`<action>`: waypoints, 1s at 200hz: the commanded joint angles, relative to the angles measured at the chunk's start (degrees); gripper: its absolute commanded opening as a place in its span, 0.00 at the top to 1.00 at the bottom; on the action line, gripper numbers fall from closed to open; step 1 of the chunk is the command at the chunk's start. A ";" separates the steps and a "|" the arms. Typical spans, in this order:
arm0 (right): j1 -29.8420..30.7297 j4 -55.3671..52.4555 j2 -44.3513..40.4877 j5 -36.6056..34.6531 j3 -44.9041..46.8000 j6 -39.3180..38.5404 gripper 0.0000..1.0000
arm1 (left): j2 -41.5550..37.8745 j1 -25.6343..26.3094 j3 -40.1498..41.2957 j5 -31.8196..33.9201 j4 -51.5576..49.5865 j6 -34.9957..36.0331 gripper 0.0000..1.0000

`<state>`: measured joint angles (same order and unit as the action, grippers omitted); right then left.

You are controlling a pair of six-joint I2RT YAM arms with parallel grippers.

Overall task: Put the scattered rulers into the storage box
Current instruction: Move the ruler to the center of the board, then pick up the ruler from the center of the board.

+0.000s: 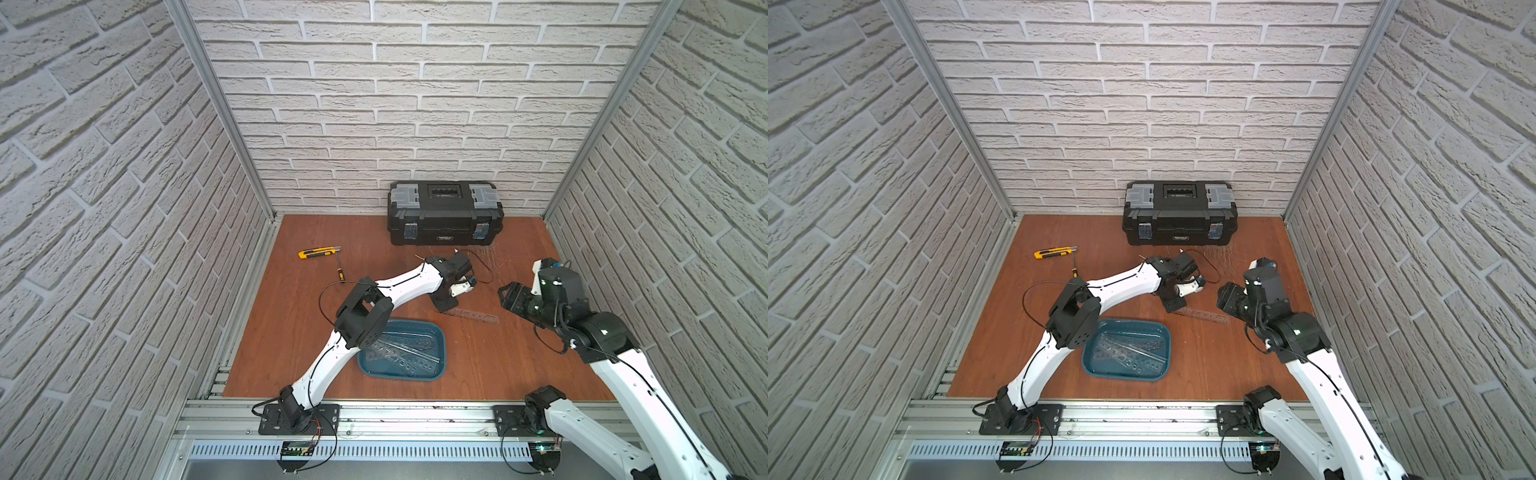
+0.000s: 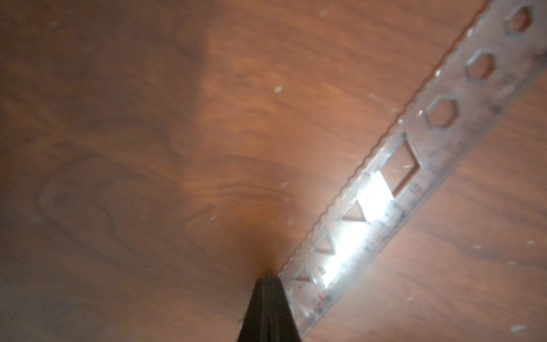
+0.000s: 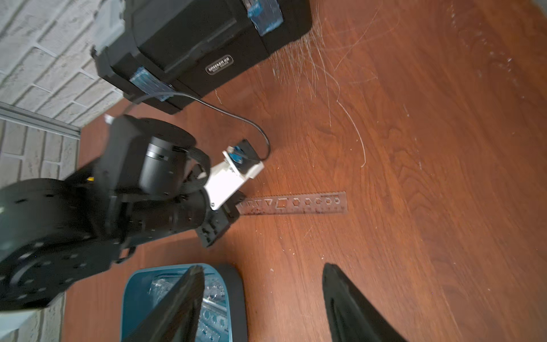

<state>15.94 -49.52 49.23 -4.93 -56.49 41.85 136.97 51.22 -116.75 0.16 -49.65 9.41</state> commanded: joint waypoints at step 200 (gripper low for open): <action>-2.73 22.69 42.77 10.49 -6.01 -6.99 0.31 | -19.83 -20.50 14.88 -21.56 6.36 -32.52 0.60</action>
<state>13.32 -28.95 87.29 3.62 -58.92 37.98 117.32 33.28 -106.87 -12.29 -47.03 -11.09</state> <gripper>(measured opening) 0.696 0.397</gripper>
